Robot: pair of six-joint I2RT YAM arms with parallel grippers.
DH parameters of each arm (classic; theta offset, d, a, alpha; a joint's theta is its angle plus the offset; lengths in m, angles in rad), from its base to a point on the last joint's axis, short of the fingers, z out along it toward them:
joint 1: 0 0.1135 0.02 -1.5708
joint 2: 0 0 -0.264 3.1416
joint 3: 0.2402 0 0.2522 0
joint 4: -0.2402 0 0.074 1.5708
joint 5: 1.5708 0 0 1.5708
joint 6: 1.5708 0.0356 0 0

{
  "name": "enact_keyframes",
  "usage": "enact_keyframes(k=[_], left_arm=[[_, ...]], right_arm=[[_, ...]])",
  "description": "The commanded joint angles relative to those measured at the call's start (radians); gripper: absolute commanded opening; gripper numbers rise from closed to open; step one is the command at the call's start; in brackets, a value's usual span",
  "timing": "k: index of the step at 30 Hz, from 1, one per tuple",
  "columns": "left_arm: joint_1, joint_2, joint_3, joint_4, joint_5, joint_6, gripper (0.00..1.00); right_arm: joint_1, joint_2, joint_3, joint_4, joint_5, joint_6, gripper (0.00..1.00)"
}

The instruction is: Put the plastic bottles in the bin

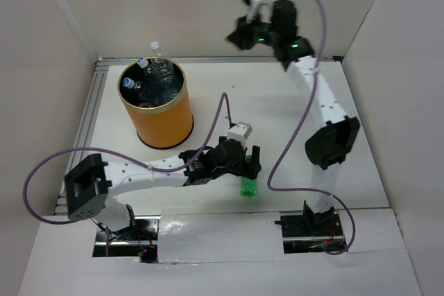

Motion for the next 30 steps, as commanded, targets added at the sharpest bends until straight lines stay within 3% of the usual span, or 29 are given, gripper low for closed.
enact_keyframes(k=[1,2,3,7,12,14,15,16,17,18,20,21,22,24,25,26,28,29,30], left_arm=[[0.017,0.123,0.141,-0.101,0.015,0.003,1.00],[0.017,0.160,0.171,-0.127,0.027,0.003,1.00],[0.017,0.234,0.235,-0.162,0.027,-0.011,1.00],[0.017,0.414,0.390,-0.381,0.047,-0.065,1.00],[-0.003,0.534,0.494,-0.579,0.012,-0.114,0.97],[-0.012,0.548,0.519,-0.593,0.012,-0.114,0.87],[-0.012,0.560,0.519,-0.606,0.003,-0.114,0.76],[-0.012,0.560,0.519,-0.606,0.003,-0.114,0.52],[-0.012,0.547,0.519,-0.606,-0.006,-0.114,0.42],[-0.021,0.534,0.507,-0.606,-0.016,-0.114,0.34],[-0.021,0.473,0.496,-0.606,-0.045,-0.123,0.21],[-0.021,0.446,0.496,-0.606,-0.075,-0.123,0.11],[-0.021,0.377,0.496,-0.606,-0.098,-0.123,0.09],[-0.003,0.298,0.510,-0.606,-0.163,-0.108,0.01],[0.008,0.255,0.510,-0.590,-0.184,-0.085,0.00],[0.041,0.165,0.522,-0.578,-0.207,-0.073,0.00],[0.087,0.074,0.522,-0.515,-0.272,-0.027,0.00],[0.142,0.035,0.522,-0.498,-0.299,-0.017,0.00],[0.172,-0.042,0.522,-0.485,-0.365,-0.017,0.00]], right_arm=[[-0.293,-0.139,-0.132,-0.192,-0.064,0.038,0.31],[-0.353,-0.162,-0.250,-0.211,-0.129,0.038,0.25],[-0.455,-0.184,-0.313,-0.226,-0.171,0.038,0.28],[-0.668,-0.329,-0.586,-0.272,-0.300,-0.041,0.66],[-0.803,-0.451,-0.844,-0.292,-0.406,-0.113,0.77],[-0.817,-0.494,-0.893,-0.292,-0.423,-0.126,0.78],[-0.817,-0.508,-0.913,-0.292,-0.432,-0.138,0.78],[-0.817,-0.529,-0.950,-0.292,-0.432,-0.138,0.78],[-0.817,-0.540,-0.964,-0.303,-0.441,-0.150,0.78],[-0.817,-0.549,-0.975,-0.303,-0.441,-0.173,0.76],[-0.817,-0.566,-1.006,-0.324,-0.454,-0.201,0.55],[-0.808,-0.580,-1.006,-0.324,-0.464,-0.236,0.43],[-0.808,-0.580,-1.030,-0.343,-0.464,-0.254,0.21],[-0.799,-0.609,-1.053,-0.352,-0.464,-0.276,0.15],[-0.799,-0.609,-1.082,-0.352,-0.452,-0.294,0.18],[-0.786,-0.624,-1.096,-0.352,-0.437,-0.308,0.48],[-0.762,-0.657,-1.148,-0.317,-0.399,-0.308,0.91],[-0.747,-0.681,-1.163,-0.298,-0.398,-0.308,1.00],[-0.746,-0.695,-1.177,-0.285,-0.382,-0.308,1.00]])
